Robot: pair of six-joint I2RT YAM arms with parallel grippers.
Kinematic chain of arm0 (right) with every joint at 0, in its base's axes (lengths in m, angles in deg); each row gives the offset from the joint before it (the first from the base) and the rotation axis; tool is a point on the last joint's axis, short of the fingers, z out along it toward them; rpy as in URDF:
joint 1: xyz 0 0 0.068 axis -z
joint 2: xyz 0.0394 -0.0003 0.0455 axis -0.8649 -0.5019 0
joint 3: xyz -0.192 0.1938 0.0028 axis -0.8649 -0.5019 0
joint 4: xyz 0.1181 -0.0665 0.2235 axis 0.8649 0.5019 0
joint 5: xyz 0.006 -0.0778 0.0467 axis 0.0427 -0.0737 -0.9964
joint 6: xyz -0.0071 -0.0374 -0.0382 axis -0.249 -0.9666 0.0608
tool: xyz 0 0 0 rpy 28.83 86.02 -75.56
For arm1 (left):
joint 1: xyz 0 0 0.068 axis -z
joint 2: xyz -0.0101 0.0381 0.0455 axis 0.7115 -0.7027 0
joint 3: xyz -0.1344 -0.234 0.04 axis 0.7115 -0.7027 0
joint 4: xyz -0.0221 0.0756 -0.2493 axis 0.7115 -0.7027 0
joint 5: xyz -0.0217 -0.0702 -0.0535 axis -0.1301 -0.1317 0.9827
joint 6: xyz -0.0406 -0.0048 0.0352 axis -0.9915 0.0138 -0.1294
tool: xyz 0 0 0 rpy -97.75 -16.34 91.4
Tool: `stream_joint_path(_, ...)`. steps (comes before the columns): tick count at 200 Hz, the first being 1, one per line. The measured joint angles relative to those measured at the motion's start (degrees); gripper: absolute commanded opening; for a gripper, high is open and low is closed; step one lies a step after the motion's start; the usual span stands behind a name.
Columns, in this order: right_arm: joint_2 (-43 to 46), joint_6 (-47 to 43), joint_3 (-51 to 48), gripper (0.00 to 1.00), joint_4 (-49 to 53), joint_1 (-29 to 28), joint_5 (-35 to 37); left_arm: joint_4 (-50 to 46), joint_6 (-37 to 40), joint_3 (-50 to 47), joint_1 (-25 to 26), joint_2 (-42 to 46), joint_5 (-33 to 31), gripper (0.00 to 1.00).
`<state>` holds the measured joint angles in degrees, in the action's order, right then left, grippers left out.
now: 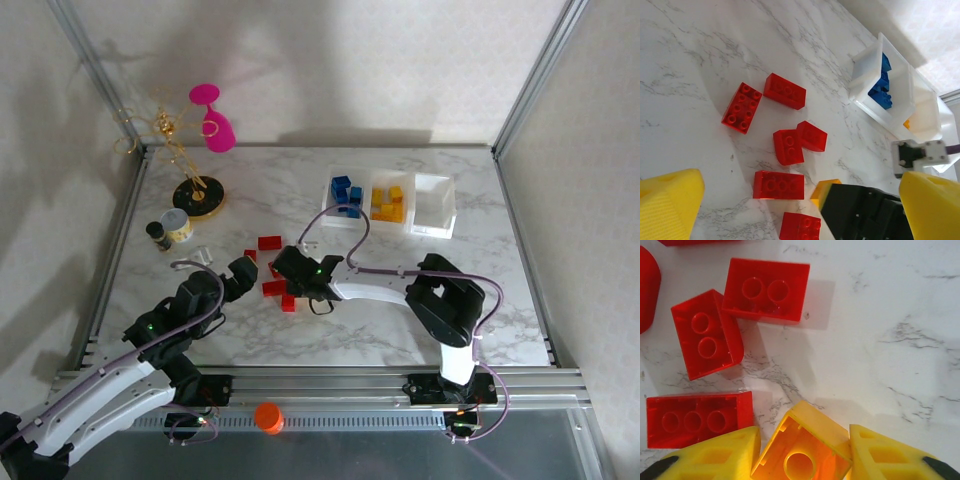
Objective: Sort the legos into containers by color
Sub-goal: Pick up the lego from the center of the table, then place the lego in the container.
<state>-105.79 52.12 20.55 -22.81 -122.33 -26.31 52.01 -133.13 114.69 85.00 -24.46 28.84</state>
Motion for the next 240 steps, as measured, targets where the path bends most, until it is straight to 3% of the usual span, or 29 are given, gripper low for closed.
stream_joint_path(31,4.9,-0.2,-1.6,0.37,0.5,0.8,0.8,1.4,0.0,0.0,0.0,-1.6,0.5,1.0)
stream_joint_path(60,9.6,-1.6,-2.8,0.37,1.4,5.0,2.3,3.6,0.5,0.3,0.0,-4.3,1.6,1.0)
stream_joint_path(133,14.3,-10.6,-2.5,0.38,0.5,27.7,6.3,11.8,3.3,5.5,-0.1,-16.9,5.9,1.0)
stream_joint_path(165,9.4,-15.7,2.9,0.38,-2.7,36.0,5.7,15.3,4.7,8.1,-0.1,-22.6,7.8,1.0)
stream_joint_path(208,-4.2,-22.1,14.8,0.4,-6.3,41.4,2.1,18.9,5.7,10.6,-0.1,-27.9,9.4,1.0)
stream_joint_path(240,-12.2,-25.9,21.7,0.52,-6.3,42.8,1.1,20.2,6.2,12.5,-0.1,-29.9,9.9,1.0)
